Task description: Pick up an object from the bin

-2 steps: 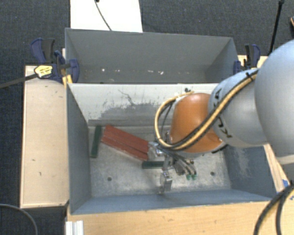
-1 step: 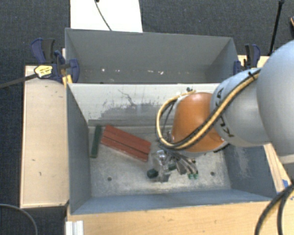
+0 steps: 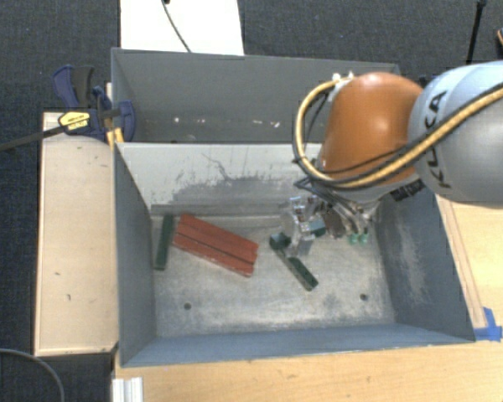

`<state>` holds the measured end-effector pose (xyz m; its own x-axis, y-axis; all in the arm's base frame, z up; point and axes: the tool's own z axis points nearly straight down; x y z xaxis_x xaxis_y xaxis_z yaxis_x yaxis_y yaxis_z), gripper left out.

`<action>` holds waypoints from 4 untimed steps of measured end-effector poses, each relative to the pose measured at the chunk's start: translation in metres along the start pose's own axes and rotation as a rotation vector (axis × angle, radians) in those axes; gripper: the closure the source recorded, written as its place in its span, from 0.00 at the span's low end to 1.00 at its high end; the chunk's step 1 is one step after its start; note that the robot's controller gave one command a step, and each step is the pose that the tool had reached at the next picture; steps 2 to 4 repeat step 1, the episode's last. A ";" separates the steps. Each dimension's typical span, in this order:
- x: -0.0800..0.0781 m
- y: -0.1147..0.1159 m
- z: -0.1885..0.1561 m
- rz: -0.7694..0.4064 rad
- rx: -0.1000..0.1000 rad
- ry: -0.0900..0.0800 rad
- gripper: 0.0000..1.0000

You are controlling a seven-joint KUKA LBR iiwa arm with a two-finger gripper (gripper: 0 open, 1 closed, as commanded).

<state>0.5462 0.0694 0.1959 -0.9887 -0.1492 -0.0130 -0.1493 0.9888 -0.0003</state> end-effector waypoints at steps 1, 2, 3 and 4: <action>0.009 0.012 -0.079 -0.314 -0.002 0.003 1.00; 0.009 0.012 -0.079 -0.314 -0.002 0.003 1.00; 0.009 0.012 -0.079 -0.314 -0.002 0.003 1.00; 0.009 0.012 -0.079 -0.314 -0.002 0.003 1.00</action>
Offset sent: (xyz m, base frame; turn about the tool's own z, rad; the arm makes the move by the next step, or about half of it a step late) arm -0.0130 0.0098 0.0758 -0.3135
